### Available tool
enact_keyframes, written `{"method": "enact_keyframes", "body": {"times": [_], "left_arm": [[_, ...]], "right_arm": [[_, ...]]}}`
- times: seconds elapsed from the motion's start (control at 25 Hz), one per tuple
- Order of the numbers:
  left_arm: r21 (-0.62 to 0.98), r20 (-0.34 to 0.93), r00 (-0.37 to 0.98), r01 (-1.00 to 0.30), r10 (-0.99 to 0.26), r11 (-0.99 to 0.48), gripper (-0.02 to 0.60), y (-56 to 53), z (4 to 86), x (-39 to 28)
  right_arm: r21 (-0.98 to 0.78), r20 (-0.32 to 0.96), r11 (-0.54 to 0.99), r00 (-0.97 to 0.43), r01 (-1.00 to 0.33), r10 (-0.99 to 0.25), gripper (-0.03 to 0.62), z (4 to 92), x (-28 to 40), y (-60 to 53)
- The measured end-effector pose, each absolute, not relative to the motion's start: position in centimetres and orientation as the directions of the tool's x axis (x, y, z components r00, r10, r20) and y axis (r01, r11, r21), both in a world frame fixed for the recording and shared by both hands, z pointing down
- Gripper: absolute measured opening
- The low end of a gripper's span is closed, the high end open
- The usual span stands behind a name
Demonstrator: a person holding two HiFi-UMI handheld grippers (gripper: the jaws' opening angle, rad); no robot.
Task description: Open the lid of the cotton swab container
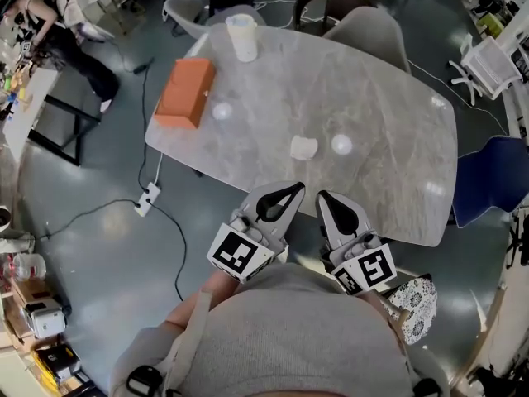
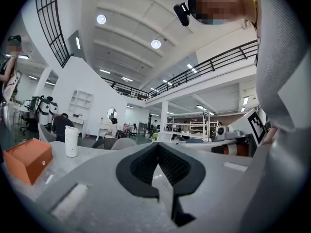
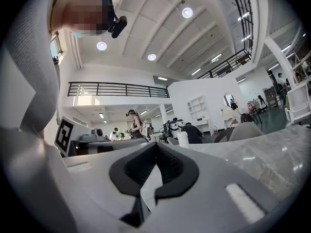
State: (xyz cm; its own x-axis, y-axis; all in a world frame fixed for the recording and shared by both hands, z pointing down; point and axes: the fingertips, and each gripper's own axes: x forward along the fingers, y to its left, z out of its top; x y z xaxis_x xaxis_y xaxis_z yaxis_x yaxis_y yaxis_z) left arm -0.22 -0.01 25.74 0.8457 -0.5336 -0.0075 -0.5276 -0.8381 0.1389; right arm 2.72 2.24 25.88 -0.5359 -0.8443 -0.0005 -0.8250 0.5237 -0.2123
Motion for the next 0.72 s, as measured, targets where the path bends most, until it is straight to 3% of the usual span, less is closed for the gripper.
{"method": "enact_keyframes", "body": {"times": [0.72], "left_arm": [[0.126, 0.005, 0.884, -0.465, -0.468, -0.876, -0.002, -8.9, 26.5, -0.2]], "right_arm": [[-0.206, -0.002, 0.456, -0.465, -0.866, -0.885, -0.002, 26.7, 3.0, -6.5]]}}
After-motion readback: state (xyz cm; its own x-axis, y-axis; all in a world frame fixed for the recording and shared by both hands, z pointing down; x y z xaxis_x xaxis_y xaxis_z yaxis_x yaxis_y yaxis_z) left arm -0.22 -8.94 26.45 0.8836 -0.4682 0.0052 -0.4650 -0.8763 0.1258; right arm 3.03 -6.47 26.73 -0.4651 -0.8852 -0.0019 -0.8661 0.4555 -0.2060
